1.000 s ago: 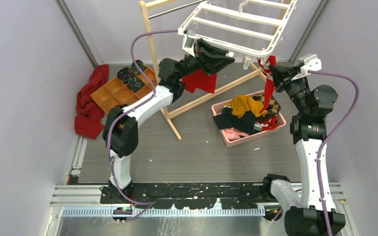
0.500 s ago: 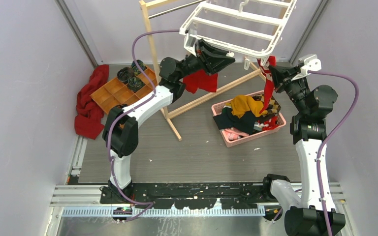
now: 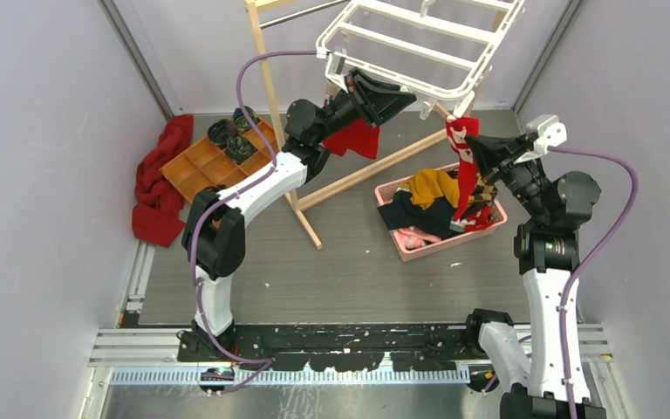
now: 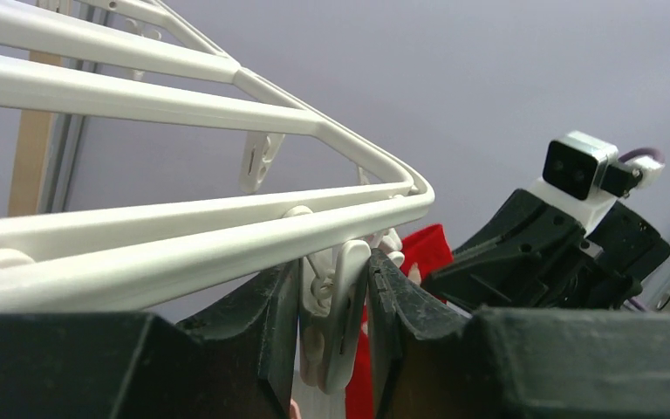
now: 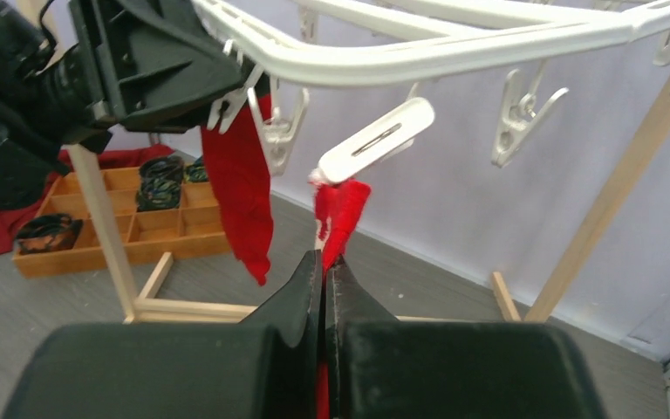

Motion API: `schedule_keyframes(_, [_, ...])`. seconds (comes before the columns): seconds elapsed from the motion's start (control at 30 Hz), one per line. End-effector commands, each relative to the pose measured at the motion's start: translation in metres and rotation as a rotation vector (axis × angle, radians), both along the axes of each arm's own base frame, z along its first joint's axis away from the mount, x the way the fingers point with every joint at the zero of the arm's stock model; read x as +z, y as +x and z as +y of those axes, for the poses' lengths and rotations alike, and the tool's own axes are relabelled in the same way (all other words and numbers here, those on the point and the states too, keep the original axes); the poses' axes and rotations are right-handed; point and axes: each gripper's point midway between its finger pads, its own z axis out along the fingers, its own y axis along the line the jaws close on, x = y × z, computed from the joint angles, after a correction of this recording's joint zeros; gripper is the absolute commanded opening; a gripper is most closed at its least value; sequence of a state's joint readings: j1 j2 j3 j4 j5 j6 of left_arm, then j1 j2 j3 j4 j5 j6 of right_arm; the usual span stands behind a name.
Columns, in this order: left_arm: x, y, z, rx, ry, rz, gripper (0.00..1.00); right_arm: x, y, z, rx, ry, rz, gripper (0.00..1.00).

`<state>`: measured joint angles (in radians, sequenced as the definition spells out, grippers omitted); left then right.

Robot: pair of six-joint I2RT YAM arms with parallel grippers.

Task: Clip the socks to the hanger
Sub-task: Open the clamp at the hanger.

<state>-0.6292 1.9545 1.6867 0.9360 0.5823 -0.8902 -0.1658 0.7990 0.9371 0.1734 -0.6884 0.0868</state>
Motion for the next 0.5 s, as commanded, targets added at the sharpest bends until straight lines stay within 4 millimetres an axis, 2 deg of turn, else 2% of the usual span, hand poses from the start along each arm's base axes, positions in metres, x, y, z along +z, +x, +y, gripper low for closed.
schedule_keyframes(0.0, [0.028, -0.009, 0.011, -0.024, -0.085, 0.032, 0.00, -0.009, -0.018, 0.012, 0.072, 0.036, 0.044, 0.01])
schedule_keyframes(0.27, [0.030, -0.008, 0.013, -0.041, -0.113, 0.056, 0.00, -0.029, -0.035, 0.026, 0.160, 0.134, 0.105, 0.01])
schedule_keyframes(0.47, [0.028, -0.006, 0.011, -0.034, -0.112, 0.067, 0.00, -0.021, -0.030, 0.040, 0.210, 0.233, 0.094, 0.01])
